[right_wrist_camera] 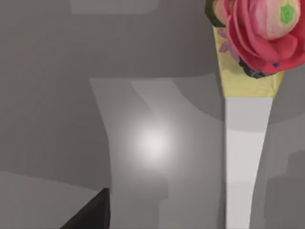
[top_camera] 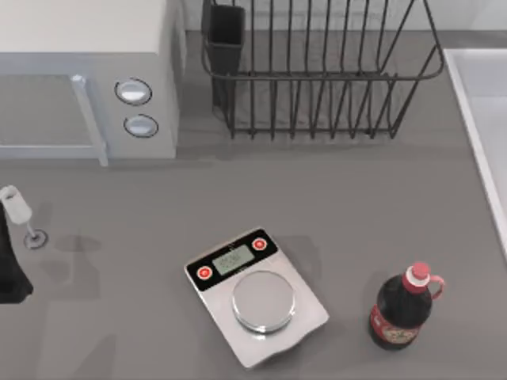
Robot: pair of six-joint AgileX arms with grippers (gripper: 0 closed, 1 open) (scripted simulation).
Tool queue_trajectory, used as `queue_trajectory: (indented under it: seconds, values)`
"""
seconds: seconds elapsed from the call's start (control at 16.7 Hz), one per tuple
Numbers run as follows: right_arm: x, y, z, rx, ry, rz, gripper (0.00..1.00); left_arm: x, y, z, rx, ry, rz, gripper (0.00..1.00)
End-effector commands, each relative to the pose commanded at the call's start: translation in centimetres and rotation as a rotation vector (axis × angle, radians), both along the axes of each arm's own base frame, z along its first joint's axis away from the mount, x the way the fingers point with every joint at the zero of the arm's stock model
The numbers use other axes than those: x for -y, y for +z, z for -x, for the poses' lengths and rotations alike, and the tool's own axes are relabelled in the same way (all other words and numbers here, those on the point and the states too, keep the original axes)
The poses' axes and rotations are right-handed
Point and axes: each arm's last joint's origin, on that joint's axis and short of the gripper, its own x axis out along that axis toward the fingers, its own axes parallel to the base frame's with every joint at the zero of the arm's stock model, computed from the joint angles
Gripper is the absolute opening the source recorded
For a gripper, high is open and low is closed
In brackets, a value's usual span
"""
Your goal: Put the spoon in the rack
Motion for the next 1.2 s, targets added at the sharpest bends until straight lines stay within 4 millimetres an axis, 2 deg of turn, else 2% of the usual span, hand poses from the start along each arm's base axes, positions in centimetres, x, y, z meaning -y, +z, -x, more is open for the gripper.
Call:
queue_trajectory:
  seconds: [0.18, 0.48, 1.2]
  values:
    - [-0.2, -2.3, 0.3, -0.007, 0.000, -0.005, 1.00, 0.0, 0.0, 0.0, 0.000, 0.000, 0.000, 1.00]
    - [-0.3, -2.7, 0.4, -0.010, 0.000, -0.007, 1.00, 0.0, 0.0, 0.0, 0.000, 0.000, 0.000, 1.00]
    - [-0.3, -2.7, 0.4, -0.010, 0.000, -0.007, 0.10, 0.0, 0.0, 0.0, 0.000, 0.000, 0.000, 1.00]
